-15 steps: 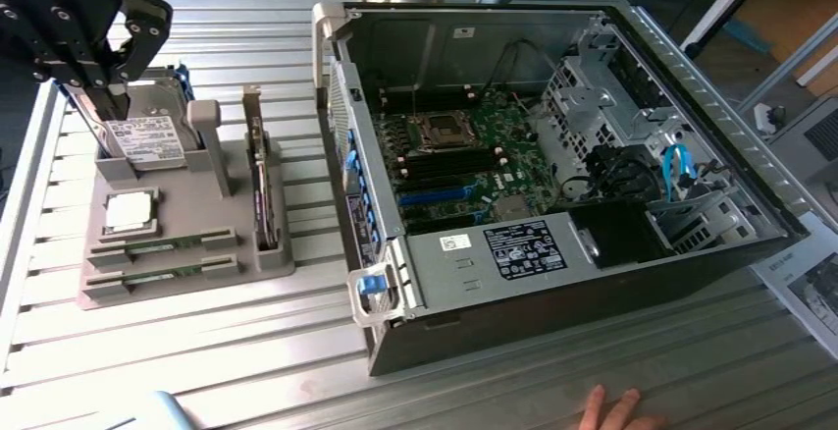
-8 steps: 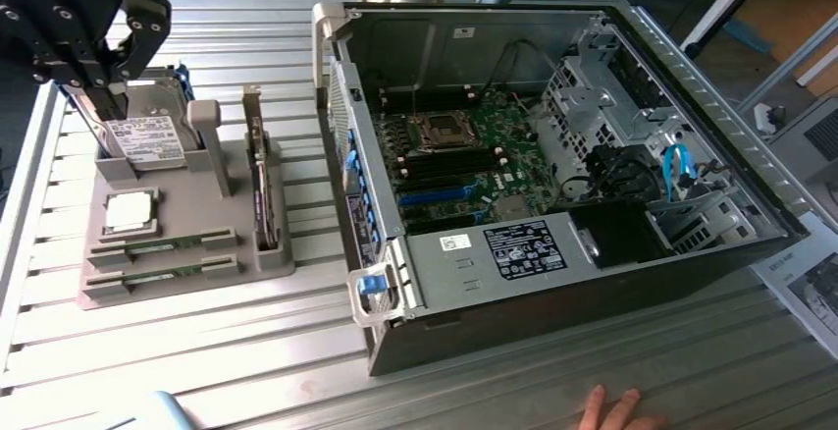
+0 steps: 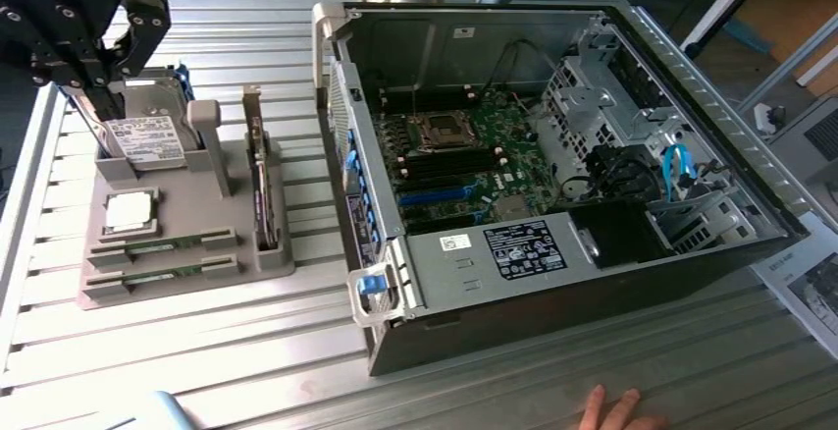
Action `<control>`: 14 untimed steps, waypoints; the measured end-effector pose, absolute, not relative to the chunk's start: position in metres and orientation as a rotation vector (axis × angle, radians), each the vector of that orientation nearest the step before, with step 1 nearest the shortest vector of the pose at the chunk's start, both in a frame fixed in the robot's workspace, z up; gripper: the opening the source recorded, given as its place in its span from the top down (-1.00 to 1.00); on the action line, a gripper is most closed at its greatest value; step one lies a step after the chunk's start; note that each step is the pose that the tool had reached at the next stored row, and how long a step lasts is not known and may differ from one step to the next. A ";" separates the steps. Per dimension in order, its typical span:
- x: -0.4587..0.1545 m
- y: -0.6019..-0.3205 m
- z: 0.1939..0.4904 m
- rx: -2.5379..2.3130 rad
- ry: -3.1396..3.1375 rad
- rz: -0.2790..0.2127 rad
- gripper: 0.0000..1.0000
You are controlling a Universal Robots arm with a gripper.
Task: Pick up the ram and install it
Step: 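Pick up the ram and move it above insertion slot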
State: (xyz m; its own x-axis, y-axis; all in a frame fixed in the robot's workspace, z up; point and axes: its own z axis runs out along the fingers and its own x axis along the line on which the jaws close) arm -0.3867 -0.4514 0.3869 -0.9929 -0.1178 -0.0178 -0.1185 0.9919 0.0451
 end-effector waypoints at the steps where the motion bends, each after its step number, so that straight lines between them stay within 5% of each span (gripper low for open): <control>1: -0.387 -0.451 0.387 -0.217 3.120 0.072 0.79; 14: -0.387 -0.451 0.387 -0.586 3.096 0.077 0.79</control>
State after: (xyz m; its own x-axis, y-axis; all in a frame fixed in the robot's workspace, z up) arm -0.3868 -0.4514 0.3869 -0.9309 -0.3652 0.0009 -0.3647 0.9298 0.0498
